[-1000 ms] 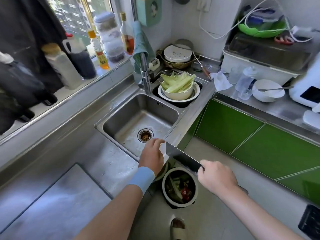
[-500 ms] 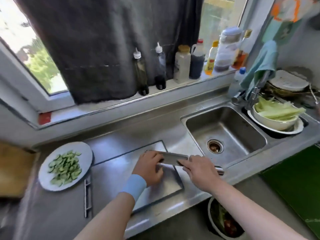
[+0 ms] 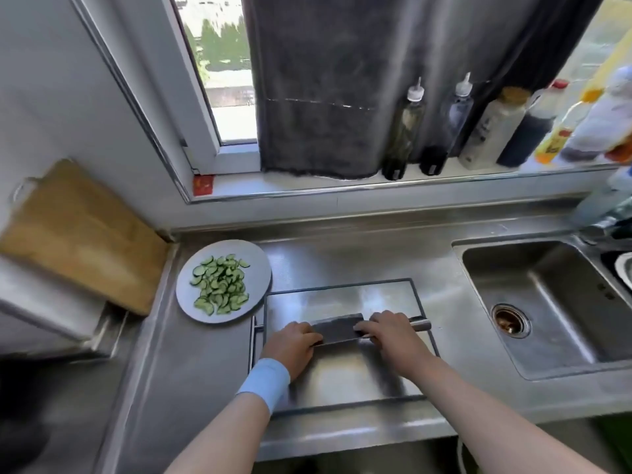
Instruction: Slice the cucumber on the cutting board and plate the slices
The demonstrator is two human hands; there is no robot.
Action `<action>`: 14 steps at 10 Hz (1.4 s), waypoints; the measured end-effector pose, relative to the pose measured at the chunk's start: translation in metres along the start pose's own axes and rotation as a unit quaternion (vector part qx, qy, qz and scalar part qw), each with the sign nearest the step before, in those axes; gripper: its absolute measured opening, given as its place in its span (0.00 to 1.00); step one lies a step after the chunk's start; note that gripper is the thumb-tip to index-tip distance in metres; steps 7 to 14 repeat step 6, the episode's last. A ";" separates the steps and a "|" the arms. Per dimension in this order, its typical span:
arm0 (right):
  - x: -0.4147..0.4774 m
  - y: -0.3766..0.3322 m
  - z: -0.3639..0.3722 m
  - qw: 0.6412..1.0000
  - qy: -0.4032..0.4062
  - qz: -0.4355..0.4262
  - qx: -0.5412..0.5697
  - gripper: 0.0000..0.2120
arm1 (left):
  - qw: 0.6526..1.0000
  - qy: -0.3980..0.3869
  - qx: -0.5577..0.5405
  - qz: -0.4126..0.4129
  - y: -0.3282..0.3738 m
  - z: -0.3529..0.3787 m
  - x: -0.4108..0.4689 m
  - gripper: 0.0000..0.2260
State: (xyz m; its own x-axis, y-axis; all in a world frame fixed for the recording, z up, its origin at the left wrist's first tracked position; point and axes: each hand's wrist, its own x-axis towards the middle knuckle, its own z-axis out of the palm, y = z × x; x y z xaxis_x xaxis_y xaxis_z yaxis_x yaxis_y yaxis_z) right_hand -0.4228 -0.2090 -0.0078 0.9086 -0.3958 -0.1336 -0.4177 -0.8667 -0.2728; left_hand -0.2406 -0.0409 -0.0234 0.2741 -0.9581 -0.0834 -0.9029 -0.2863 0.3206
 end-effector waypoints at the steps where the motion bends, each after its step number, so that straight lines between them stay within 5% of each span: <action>1: 0.001 0.002 0.007 0.998 -0.020 0.046 0.033 0.20 | 1.000 -0.016 -0.009 -0.013 0.000 0.003 0.000 0.13; 2: 0.000 0.009 0.016 0.990 -0.042 0.111 0.075 0.14 | 0.998 -0.053 -0.006 -0.018 0.000 0.014 0.004 0.11; 6: 0.007 0.020 0.014 0.993 -0.105 0.040 0.026 0.17 | 0.981 -0.056 -0.102 -0.155 0.014 0.010 0.007 0.12; 14: 0.007 0.020 0.014 0.993 -0.105 0.040 0.026 0.17 | 0.981 -0.056 -0.102 -0.155 0.014 0.010 0.007 0.12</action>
